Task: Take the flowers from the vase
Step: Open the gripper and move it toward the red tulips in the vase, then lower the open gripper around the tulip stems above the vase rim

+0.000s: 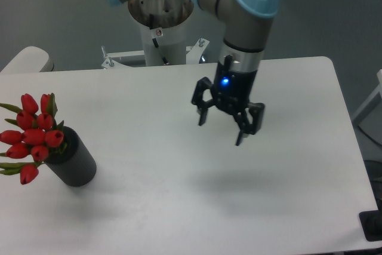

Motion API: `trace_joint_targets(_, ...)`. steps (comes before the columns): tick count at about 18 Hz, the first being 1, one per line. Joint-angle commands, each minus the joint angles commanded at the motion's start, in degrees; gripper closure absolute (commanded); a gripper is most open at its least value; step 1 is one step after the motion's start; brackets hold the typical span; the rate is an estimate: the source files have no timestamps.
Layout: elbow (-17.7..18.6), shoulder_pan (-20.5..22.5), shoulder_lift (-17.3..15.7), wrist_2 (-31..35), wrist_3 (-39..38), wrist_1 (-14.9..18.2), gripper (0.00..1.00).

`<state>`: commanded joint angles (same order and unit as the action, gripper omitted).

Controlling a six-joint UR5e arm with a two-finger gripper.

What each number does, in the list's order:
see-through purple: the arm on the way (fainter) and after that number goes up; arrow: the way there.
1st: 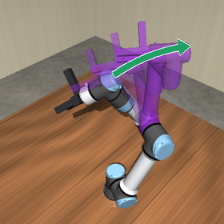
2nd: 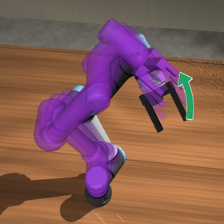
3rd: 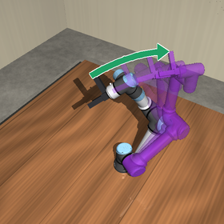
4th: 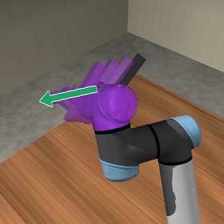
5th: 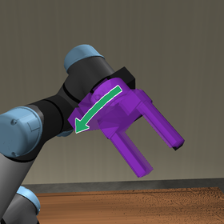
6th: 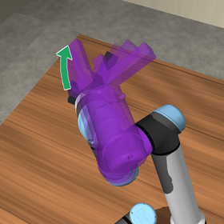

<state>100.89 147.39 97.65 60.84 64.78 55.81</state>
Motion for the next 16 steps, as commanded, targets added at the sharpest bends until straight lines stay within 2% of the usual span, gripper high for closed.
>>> trace_joint_targets(3,3.43,-1.05,-1.85,-4.93,-0.35,-0.26,0.00)
trace_joint_targets(7,5.71,-3.07,-1.94,-11.25,-4.30,-0.44,0.00)
trace_joint_targets(11,8.62,-3.87,-1.76,-21.53,-5.36,-2.46,0.00)
trace_joint_targets(13,9.41,-4.74,-1.76,-22.78,-5.36,-2.64,0.00)
trace_joint_targets(14,9.76,-7.01,-1.42,-22.79,-5.02,-2.81,0.00)
trace_joint_targets(16,10.21,-8.69,-0.71,-22.70,-4.92,-5.35,0.00)
